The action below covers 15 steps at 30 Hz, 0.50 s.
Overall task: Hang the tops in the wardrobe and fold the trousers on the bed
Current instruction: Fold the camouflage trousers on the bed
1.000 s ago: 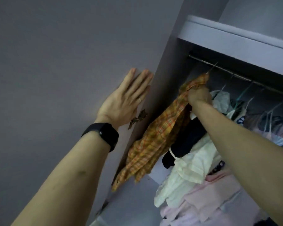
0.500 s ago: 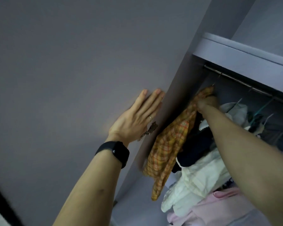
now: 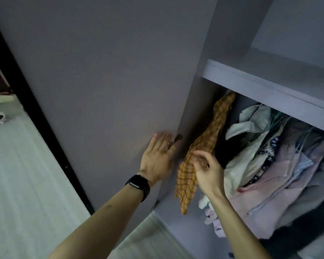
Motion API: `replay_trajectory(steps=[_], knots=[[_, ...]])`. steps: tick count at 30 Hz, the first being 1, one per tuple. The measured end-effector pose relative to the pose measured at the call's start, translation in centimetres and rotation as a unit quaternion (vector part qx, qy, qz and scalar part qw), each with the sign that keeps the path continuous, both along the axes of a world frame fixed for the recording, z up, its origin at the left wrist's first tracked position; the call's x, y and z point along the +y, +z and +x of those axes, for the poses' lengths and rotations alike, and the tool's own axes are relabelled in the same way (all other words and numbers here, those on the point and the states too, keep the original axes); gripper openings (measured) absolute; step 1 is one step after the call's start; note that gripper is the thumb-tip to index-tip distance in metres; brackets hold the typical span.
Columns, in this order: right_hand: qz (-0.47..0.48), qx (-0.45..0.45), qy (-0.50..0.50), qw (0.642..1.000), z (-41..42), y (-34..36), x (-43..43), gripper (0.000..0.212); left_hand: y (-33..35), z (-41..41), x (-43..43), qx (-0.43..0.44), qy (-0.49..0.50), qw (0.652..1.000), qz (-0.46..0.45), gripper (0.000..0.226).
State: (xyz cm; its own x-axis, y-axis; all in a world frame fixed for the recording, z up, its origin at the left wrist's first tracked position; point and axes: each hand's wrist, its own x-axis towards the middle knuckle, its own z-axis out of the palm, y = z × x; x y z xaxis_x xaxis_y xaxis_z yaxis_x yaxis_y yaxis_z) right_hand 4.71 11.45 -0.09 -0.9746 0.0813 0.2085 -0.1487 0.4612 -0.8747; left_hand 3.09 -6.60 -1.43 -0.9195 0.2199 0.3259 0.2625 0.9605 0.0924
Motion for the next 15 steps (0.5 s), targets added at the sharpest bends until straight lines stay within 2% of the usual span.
replay_trajectory(steps=[3,7,11,15], knots=[[0.050,0.060,0.034,0.996,4.1,-1.2,-0.5,0.023,-1.1,3.3,-1.0,-0.032,0.026,0.997,0.059,0.066],[0.093,0.094,0.094,0.987,8.2,-4.2,-1.1,0.020,-3.6,10.1,-2.4,-0.024,0.105,0.981,0.162,0.056],[0.098,0.106,0.176,0.974,9.7,-6.5,-2.7,0.016,-6.3,18.4,-3.5,-0.054,0.253,0.939,0.225,0.045],[0.101,0.090,0.297,0.945,11.8,-6.9,-6.5,0.017,-8.1,26.0,-4.9,-0.069,0.395,0.886,0.233,0.044]])
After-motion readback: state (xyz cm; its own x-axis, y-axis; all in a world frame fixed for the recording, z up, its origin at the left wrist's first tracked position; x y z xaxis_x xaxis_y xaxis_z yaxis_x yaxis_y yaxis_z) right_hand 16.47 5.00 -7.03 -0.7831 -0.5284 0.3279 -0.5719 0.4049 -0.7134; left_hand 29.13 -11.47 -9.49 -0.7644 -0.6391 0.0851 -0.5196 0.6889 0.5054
